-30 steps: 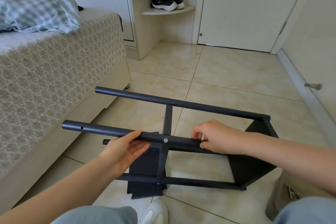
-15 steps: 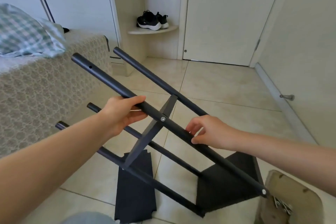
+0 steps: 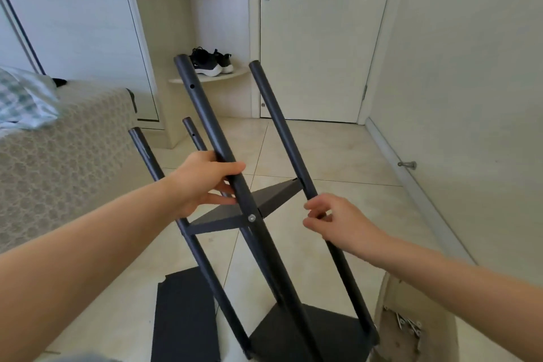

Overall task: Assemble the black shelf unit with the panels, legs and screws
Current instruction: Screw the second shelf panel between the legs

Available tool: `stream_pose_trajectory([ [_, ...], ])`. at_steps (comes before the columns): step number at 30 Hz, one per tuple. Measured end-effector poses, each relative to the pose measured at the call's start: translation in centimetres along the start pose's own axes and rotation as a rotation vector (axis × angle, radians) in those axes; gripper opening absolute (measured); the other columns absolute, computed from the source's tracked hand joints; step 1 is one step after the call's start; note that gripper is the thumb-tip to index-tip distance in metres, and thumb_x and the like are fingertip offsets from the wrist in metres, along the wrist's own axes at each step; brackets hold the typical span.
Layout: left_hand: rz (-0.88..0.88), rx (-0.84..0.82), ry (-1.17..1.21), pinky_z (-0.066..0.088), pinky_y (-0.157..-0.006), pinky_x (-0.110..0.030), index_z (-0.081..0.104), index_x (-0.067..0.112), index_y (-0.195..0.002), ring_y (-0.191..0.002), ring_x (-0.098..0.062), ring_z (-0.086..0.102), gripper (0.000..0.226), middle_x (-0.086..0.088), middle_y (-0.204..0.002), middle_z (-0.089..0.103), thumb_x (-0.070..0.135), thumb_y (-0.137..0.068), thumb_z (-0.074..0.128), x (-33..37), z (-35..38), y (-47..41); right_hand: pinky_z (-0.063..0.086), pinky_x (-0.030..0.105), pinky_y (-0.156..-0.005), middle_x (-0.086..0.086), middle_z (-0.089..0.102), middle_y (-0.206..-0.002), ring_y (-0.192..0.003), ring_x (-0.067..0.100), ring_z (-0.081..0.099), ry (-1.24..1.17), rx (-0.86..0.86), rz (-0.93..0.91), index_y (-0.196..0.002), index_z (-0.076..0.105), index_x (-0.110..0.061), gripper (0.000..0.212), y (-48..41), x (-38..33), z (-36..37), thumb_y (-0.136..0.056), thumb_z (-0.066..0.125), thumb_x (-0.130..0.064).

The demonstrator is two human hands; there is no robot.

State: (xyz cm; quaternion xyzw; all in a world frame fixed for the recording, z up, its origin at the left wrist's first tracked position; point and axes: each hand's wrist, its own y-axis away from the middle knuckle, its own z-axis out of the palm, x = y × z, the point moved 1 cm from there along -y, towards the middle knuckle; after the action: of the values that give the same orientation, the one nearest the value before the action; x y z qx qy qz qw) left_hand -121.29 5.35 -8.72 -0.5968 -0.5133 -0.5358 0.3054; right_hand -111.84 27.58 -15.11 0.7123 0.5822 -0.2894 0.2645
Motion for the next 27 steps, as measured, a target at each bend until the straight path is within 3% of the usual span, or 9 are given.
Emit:
stream_pose_trajectory([
  [4, 0.032, -0.089, -0.072, 0.062, -0.065, -0.032, 0.058, 0.011, -0.12, -0.094, -0.027, 0.071, 0.029, -0.011, -0.109, 0.069, 0.018, -0.093, 0.067, 0.9, 2.1, 1.9, 0.051, 0.038, -0.094, -0.001, 0.057, -0.12, -0.105, 0.017, 0.059, -0.088, 0.247, 0.087, -0.13, 0.048, -0.021, 0.042, 0.6, 1.2, -3.8, -0.093, 0.063, -0.034],
  [7, 0.062, -0.15, -0.119, 0.062, -0.067, -0.032, 0.057, 0.013, -0.12, -0.093, -0.024, 0.072, 0.029, -0.01, -0.109, 0.069, 0.016, -0.093, 0.067, 0.8, 3.1, 3.3, 0.047, 0.043, -0.103, 0.0, 0.051, -0.132, -0.116, 0.022, 0.056, -0.143, 0.23, 0.14, -0.145, 0.033, -0.023, 0.058, 1.1, 1.7, -4.7, -0.095, 0.06, -0.034],
  [10, 0.103, -0.217, -0.158, 0.063, -0.072, -0.033, 0.056, 0.017, -0.117, -0.096, -0.023, 0.072, 0.027, -0.007, -0.11, 0.069, 0.015, -0.093, 0.067, 0.3, 3.9, 4.8, 0.047, 0.044, -0.103, 0.002, 0.05, -0.136, -0.118, 0.022, 0.055, -0.194, 0.178, 0.147, -0.151, 0.022, -0.026, 0.065, 1.6, 2.0, -4.9, -0.097, 0.057, -0.02],
  [13, 0.148, -0.233, -0.191, 0.062, -0.072, -0.03, 0.057, 0.02, -0.117, -0.096, -0.02, 0.071, 0.027, -0.002, -0.111, 0.067, 0.017, -0.092, 0.067, -0.3, 4.3, 5.6, 0.053, 0.045, -0.096, 0.006, 0.058, -0.126, -0.112, 0.024, 0.059, -0.223, 0.094, 0.126, -0.147, 0.028, -0.023, 0.057, 2.1, 2.2, -5.1, -0.098, 0.052, -0.007],
  [22, 0.162, -0.206, -0.206, 0.06, -0.069, -0.025, 0.057, 0.018, -0.119, -0.098, -0.016, 0.068, 0.031, 0.0, -0.114, 0.064, 0.012, -0.091, 0.069, -1.8, 4.4, 5.6, 0.056, 0.044, -0.091, 0.005, 0.06, -0.117, -0.104, 0.023, 0.063, -0.141, 0.073, 0.087, -0.131, 0.035, -0.023, 0.044, 3.3, 2.8, -4.9, -0.096, 0.055, -0.006],
  [27, 0.186, -0.138, -0.274, 0.062, -0.08, -0.031, 0.056, 0.019, -0.122, -0.103, -0.02, 0.067, 0.033, 0.0, -0.114, 0.064, 0.012, -0.093, 0.068, -2.5, 4.3, 4.5, 0.059, 0.04, -0.084, 0.005, 0.06, -0.114, -0.098, 0.023, 0.066, -0.128, 0.046, 0.088, -0.124, 0.037, -0.023, 0.043, 3.2, 3.2, -4.5, -0.093, 0.06, -0.005],
])
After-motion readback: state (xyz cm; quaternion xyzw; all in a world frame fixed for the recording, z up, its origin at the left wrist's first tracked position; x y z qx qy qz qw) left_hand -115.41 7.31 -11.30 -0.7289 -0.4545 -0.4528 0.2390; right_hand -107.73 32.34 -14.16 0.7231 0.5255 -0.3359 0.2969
